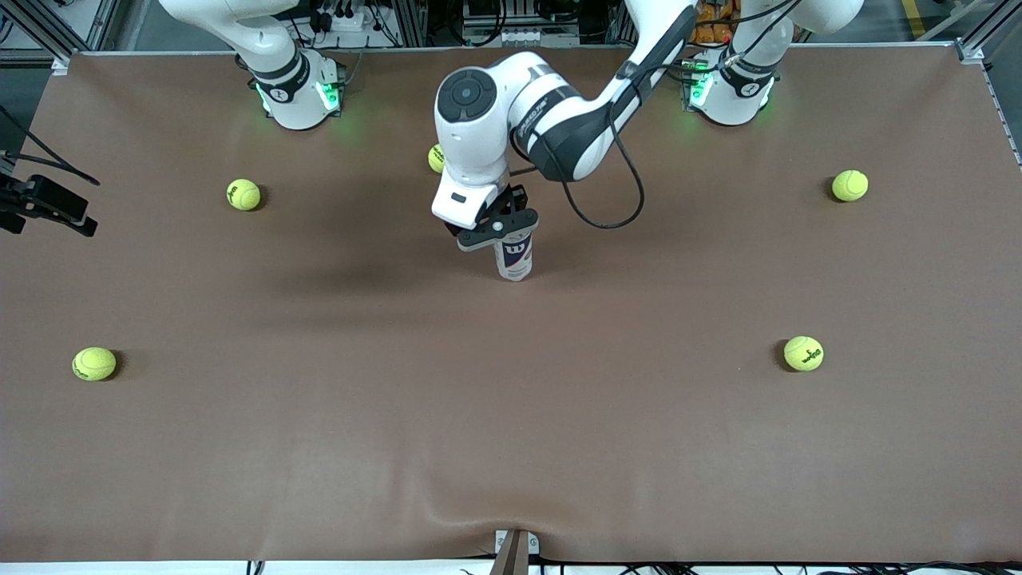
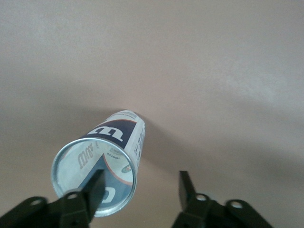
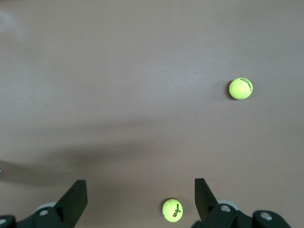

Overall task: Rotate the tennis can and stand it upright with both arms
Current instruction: 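Open the left gripper to release the can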

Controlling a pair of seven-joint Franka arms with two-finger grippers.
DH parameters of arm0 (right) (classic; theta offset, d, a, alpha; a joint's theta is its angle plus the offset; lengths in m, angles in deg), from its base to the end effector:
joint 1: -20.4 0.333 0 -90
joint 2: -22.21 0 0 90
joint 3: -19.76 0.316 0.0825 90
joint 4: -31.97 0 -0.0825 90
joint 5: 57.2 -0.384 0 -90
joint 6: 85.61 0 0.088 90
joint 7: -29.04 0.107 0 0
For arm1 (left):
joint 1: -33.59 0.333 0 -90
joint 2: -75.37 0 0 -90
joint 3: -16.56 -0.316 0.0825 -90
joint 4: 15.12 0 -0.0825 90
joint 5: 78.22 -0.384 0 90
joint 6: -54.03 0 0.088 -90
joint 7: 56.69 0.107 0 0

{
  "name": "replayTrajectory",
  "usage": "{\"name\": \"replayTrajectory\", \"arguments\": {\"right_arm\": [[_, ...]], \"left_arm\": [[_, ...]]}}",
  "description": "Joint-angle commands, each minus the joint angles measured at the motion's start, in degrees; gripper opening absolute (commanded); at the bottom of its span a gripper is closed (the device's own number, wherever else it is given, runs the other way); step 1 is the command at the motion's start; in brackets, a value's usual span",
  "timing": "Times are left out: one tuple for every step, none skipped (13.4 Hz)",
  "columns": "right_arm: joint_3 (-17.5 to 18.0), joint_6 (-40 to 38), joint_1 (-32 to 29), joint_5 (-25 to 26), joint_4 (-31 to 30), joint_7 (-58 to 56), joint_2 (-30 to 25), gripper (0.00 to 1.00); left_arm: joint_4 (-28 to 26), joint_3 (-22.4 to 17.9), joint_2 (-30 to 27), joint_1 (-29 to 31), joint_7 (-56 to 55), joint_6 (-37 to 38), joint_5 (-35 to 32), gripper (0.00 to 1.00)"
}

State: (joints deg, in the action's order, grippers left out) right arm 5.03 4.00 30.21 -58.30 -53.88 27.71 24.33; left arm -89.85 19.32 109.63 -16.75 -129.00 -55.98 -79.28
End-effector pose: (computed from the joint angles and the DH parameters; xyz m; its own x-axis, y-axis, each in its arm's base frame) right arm 0.5640 -0.0435 0.6380 0.9976 -0.0620 0.0301 -0.0618 -0.9981 -0.0091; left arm 0.4431 -0.5750 0.3957 0.9435 0.3313 -0.0036 0.3313 -0.9433 0.0205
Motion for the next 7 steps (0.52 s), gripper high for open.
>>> {"name": "replayTrajectory", "arguments": {"right_arm": [[0.4,-0.8,-1.0,-1.4,1.7,0.4,1.0,1.0],[0.5,-0.8,-0.9,-1.4,1.7,0.4,1.0,1.0],[0.5,-0.8,-0.9,-1.4,1.7,0.4,1.0,1.0],[0.5,-0.8,-1.0,-1.4,1.7,0.4,1.0,1.0],[0.5,-0.8,-1.0,-1.8,1.7,0.4,1.0,1.0],[0.5,-0.8,-1.0,-1.8,1.7,0.4,1.0,1.0],[0.5,-0.8,-1.1,-1.8,1.7,0.4,1.0,1.0]], "left_arm": [[-0.1,-1.3,-1.9,0.0,0.2,1.3,-1.7,1.0],[-0.2,-2.3,-3.0,0.1,1.3,1.5,-1.7,1.0],[-0.1,-3.0,-3.4,0.2,3.0,2.1,-1.6,1.0],[-0.1,-4.1,-4.3,0.2,5.1,3.2,-1.6,1.0],[-0.2,-5.1,-4.8,0.2,7.3,4.0,-1.6,1.0],[-0.1,-6.2,-5.6,0.2,9.4,4.6,-1.5,1.0],[-0.2,-7.1,-6.4,0.2,10.7,5.0,-1.5,1.0]]}}
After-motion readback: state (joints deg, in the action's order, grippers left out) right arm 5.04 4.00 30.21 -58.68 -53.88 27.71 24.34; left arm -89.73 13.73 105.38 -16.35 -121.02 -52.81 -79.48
